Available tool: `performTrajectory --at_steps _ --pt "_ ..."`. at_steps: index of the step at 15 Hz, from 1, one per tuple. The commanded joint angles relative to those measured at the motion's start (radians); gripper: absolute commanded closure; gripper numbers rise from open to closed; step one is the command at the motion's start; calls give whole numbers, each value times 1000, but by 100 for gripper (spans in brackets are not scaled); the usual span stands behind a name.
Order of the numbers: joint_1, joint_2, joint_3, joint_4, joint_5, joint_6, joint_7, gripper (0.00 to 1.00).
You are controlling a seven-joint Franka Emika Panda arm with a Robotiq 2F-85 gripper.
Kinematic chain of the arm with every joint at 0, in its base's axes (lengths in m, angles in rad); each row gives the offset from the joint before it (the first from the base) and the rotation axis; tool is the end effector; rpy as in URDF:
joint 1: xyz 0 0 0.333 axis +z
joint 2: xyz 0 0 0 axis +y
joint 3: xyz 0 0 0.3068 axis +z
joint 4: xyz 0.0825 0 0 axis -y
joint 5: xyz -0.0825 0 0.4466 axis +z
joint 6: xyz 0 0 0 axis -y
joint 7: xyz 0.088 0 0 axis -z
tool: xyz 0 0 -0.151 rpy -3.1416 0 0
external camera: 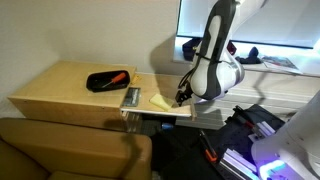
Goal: Place the screwdriver in the black bowl, move the sticky notes to the windowsill, then unstack the caps
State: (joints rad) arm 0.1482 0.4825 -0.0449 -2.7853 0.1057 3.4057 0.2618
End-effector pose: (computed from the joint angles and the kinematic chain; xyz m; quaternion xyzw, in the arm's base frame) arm 0.3486 0.0173 -0.0238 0.9892 -0.1273 0.0721 0.0075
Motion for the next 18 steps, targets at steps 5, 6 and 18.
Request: performTrajectory --at_steps 5,6,18 --pt "23 -6 -14 11 -72 51 -243 0" --pt "39 -10 -29 13 -83 51 -282 0" --pt "44 -46 -40 73 -167 50 -443 0"
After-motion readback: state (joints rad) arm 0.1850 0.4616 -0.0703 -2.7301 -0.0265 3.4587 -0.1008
